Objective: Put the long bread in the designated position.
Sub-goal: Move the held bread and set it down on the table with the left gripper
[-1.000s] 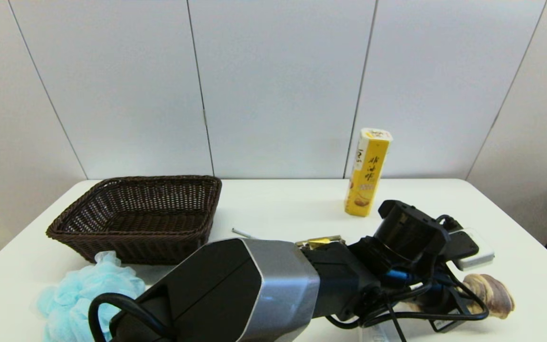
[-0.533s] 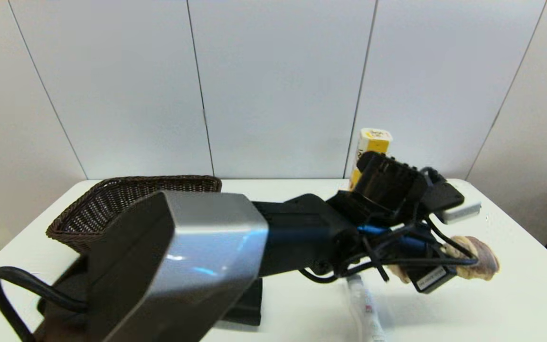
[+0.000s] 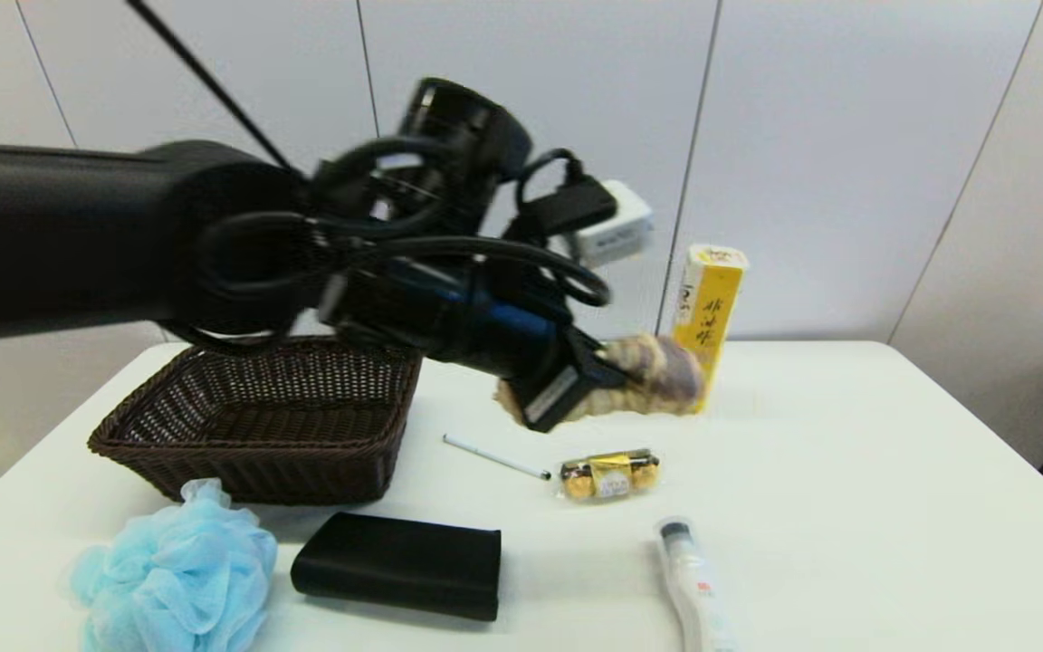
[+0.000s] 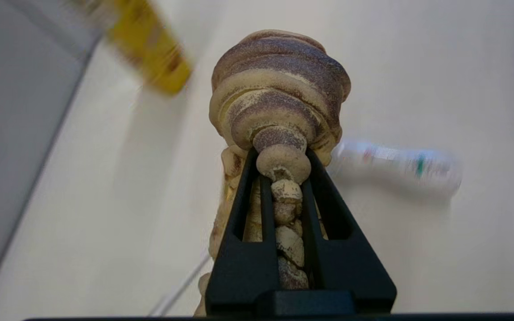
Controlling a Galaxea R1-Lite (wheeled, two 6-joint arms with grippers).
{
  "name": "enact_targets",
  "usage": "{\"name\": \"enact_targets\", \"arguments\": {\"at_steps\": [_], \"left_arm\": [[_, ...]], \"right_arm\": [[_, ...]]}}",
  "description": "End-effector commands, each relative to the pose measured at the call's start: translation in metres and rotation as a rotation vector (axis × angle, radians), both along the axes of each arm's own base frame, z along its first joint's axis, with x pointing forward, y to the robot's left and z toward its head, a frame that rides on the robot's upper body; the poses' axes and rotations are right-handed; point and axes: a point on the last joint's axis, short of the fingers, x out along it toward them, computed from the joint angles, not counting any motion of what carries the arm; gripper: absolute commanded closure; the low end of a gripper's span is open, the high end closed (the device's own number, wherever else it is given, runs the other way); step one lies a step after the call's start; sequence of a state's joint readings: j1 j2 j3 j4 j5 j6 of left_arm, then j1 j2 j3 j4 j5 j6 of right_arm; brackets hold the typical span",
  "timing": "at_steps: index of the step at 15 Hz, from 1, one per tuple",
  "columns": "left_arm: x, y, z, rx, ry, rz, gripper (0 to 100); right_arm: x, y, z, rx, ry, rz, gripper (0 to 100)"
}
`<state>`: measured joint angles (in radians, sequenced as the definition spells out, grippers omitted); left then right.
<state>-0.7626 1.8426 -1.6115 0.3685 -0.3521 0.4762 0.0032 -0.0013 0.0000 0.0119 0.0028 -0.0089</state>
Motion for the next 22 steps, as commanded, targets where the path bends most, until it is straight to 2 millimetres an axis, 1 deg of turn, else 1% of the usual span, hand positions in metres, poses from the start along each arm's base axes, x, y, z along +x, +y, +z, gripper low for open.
{"name": "enact_targets", "arguments": {"at_steps": [1,2,3,4,6,8,10,12,14,16,19,22], "left_arm": [[-0.025,0.132,0.018,0.091,-0.143,0.207,100],[-0.026,0.150,0.015,0.119,-0.167,0.244,100],[-0.026,0.162,0.014,0.137,-0.190,0.270,100],[-0.025,0.170,0.012,0.148,-0.195,0.292,100],[-0.019,0.180,0.013,0.162,-0.235,0.320,100],[-0.008,0.184,0.012,0.163,-0.271,0.346,100],[0.010,0.186,0.010,0.148,-0.327,0.370,100],[0.033,0.194,0.009,0.161,-0.410,0.398,100],[0.065,0.205,0.004,0.176,-0.500,0.419,100],[0.094,0.216,-0.011,0.163,-0.541,0.413,100],[0.126,0.230,-0.040,0.162,-0.556,0.352,100],[0.146,0.243,-0.057,0.174,-0.576,0.275,100]], "right_arm": [[0.000,0.000,0.000,0.000,0.002,0.000,0],[0.000,0.000,0.000,0.000,0.002,0.000,0],[0.000,0.000,0.000,0.000,0.002,0.000,0],[0.000,0.000,0.000,0.000,0.002,0.000,0],[0.000,0.000,0.000,0.000,0.002,0.002,0],[0.000,0.000,0.000,0.000,0.002,0.000,0],[0.000,0.000,0.000,0.000,0.002,0.000,0],[0.000,0.000,0.000,0.000,0.002,0.000,0],[0.000,0.000,0.000,0.000,0.002,0.000,0],[0.000,0.000,0.000,0.000,0.002,0.000,0],[0.000,0.000,0.000,0.000,0.002,0.000,0],[0.000,0.000,0.000,0.000,0.002,0.000,0]]}}
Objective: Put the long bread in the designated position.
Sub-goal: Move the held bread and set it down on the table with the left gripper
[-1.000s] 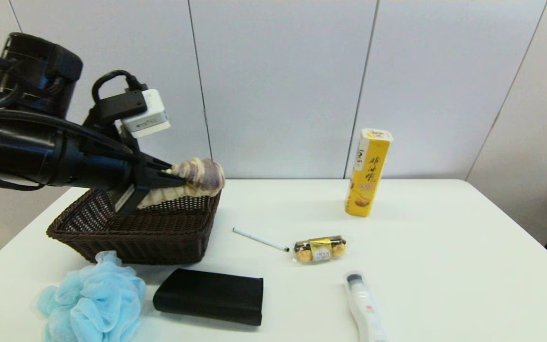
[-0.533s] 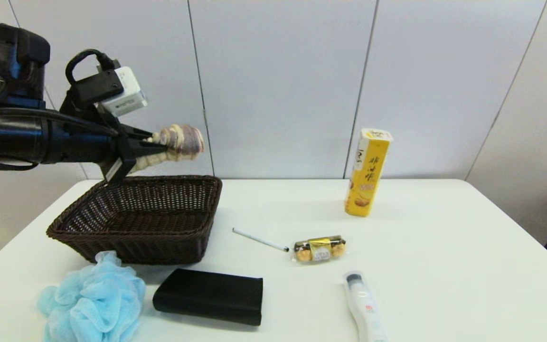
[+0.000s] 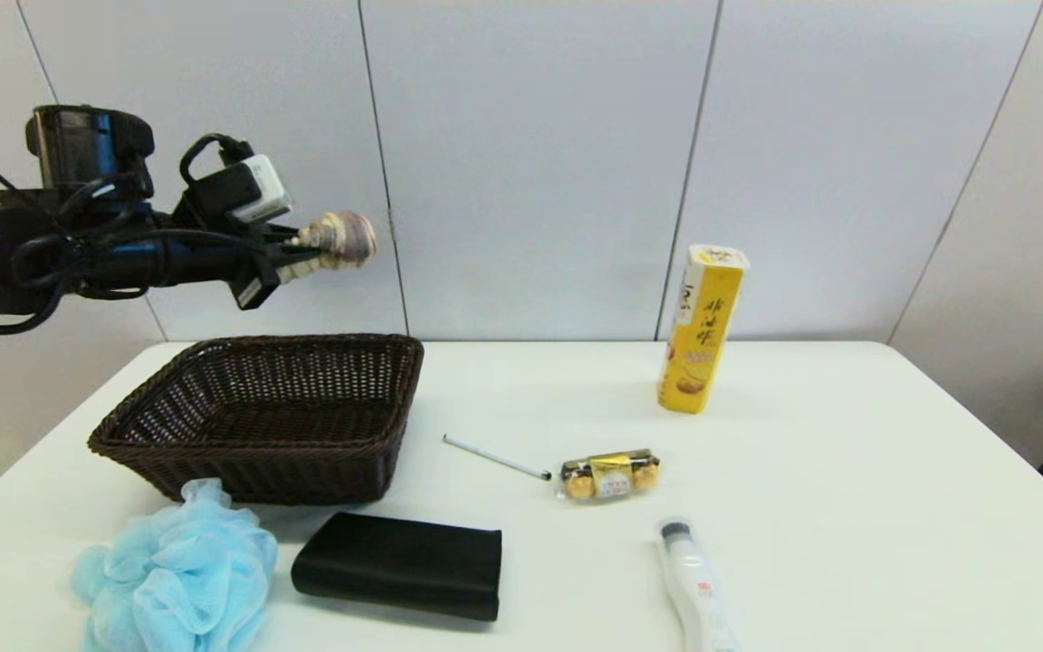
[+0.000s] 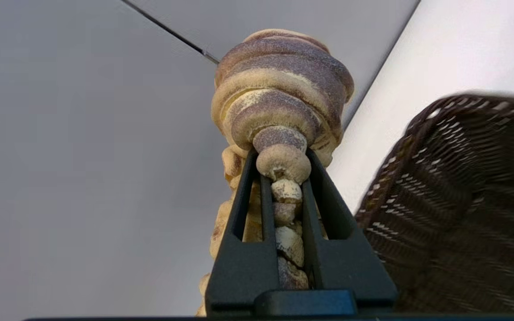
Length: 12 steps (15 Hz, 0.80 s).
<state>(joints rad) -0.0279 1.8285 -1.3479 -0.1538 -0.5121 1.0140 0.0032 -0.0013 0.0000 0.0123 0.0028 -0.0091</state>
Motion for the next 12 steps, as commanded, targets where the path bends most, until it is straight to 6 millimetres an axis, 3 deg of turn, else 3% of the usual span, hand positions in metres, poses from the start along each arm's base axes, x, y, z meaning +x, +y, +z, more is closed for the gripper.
{"name": "enact_targets", "arguments": {"at_steps": [1,8,12], "left_arm": [[0.040,0.020,-0.040,0.045,0.025,-0.082,100],[0.071,0.031,-0.072,0.088,0.051,-0.228,100],[0.076,0.042,-0.084,0.114,0.084,-0.275,100]], "right_arm": [[0.000,0.000,0.000,0.000,0.001,0.000,0],[0.000,0.000,0.000,0.000,0.001,0.000,0],[0.000,0.000,0.000,0.000,0.001,0.002,0]]}}
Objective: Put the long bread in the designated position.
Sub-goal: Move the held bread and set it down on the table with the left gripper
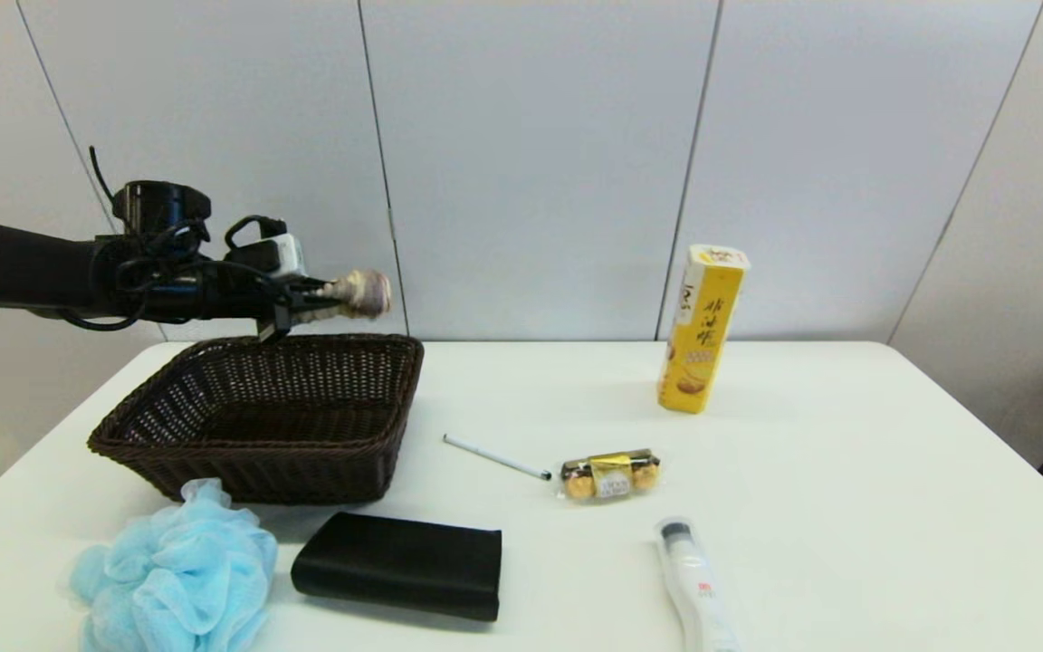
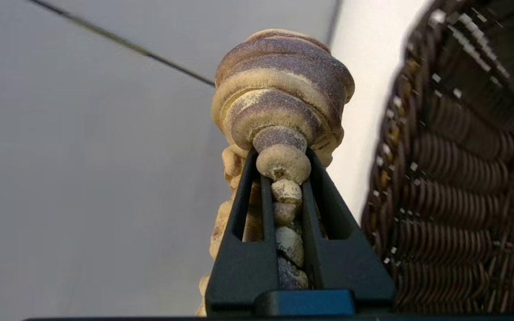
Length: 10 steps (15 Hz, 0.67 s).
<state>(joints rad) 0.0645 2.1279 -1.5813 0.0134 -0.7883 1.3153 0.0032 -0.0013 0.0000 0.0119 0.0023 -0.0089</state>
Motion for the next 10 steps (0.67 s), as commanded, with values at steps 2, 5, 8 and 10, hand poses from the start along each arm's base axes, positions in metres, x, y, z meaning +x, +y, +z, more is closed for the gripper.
{"name": "enact_targets", "arguments": {"at_steps": [2,5,8,10], "left_arm": [[0.010,0.010,-0.018,0.020,0.030,-0.021,100],[0.016,0.010,-0.012,0.018,0.005,-0.027,100],[0.018,0.010,-0.010,0.019,0.006,-0.030,100],[0.021,0.010,-0.013,0.014,0.007,-0.038,100]], "right_arm": [[0.000,0.000,0.000,0.000,0.002,0.001,0],[0.000,0.000,0.000,0.000,0.002,0.001,0],[0.000,0.000,0.000,0.000,0.002,0.001,0],[0.000,0.000,0.000,0.000,0.002,0.001,0]]}}
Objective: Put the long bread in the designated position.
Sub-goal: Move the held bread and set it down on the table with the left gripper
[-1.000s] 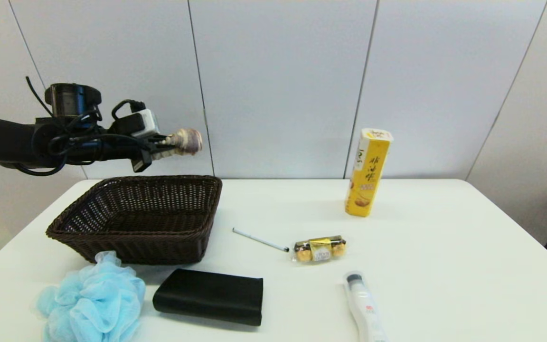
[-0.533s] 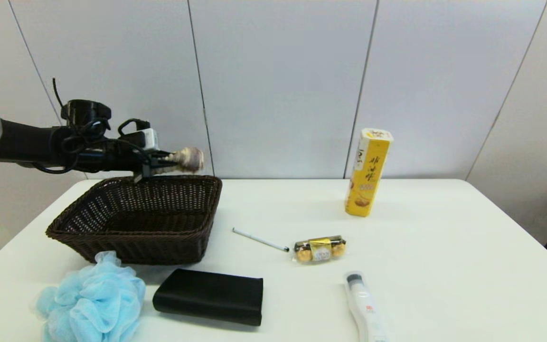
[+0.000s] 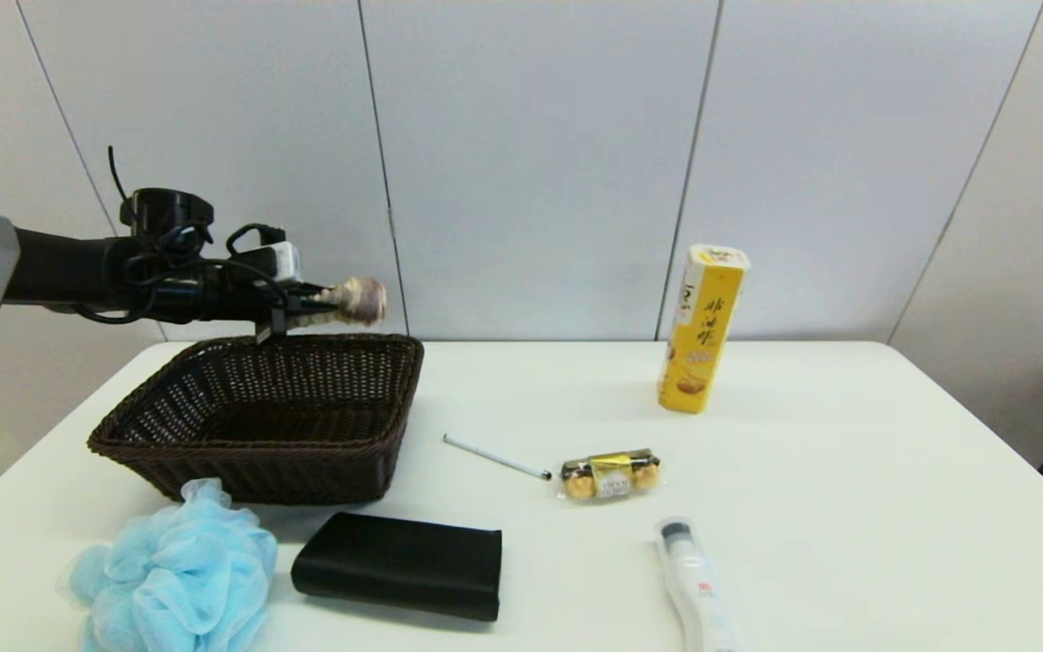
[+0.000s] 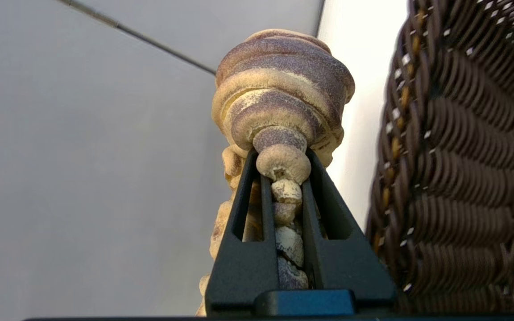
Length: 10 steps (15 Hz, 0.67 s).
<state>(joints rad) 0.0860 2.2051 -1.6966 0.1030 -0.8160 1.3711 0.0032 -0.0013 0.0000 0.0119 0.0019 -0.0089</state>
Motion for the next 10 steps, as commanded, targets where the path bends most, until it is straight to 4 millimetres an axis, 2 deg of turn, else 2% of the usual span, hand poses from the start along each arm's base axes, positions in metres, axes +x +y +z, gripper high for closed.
{"name": "enact_targets", "arguments": {"at_steps": [1,10], "left_arm": [[0.0066,-0.0004,-0.0046,-0.004,-0.006,-0.017,100],[0.0111,-0.0024,-0.0098,-0.017,0.001,-0.038,100]], "right_arm": [[0.0001,0.0000,0.0000,0.000,0.002,0.001,0],[0.0001,0.0000,0.0000,0.000,0.002,0.001,0]]}}
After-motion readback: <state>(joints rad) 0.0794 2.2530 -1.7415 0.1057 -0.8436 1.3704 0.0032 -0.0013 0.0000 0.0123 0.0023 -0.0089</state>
